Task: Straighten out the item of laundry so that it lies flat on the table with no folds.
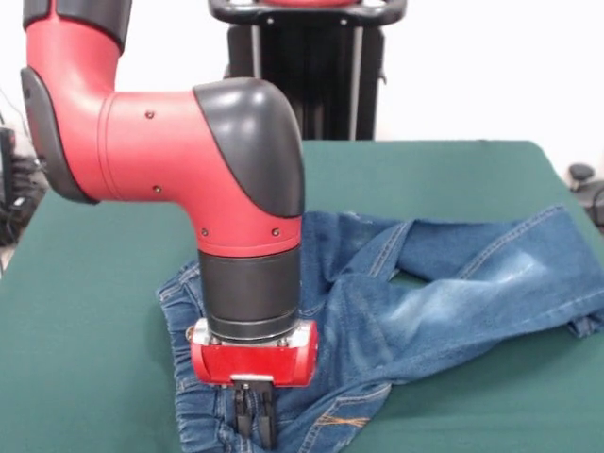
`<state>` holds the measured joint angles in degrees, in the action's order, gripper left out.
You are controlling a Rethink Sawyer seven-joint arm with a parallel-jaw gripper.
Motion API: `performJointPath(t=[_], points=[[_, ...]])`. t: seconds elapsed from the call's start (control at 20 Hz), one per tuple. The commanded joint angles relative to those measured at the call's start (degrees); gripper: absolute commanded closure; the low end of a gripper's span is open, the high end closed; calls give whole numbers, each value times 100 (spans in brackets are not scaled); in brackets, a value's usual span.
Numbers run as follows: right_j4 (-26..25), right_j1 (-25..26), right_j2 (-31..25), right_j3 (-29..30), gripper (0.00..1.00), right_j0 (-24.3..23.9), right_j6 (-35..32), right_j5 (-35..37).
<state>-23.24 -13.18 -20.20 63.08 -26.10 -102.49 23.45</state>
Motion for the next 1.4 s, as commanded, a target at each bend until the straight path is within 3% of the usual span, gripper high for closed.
performJointPath(t=[0.05, 0.35, 0.8, 1.1, 1.4], points=[[-500, 82, -398, -244, 100, 7, 1800, 1189], [-511, -594, -338, -265, 100, -88, 2023, 2004], [-629, -1289, -393, 154, 100, -515, 2286, 2453], [-842, -1415, -683, 1377, 100, -1526, 2264, 1287], [-1190, -1100, -927, 1765, 100, -2111, 2115, 835]])
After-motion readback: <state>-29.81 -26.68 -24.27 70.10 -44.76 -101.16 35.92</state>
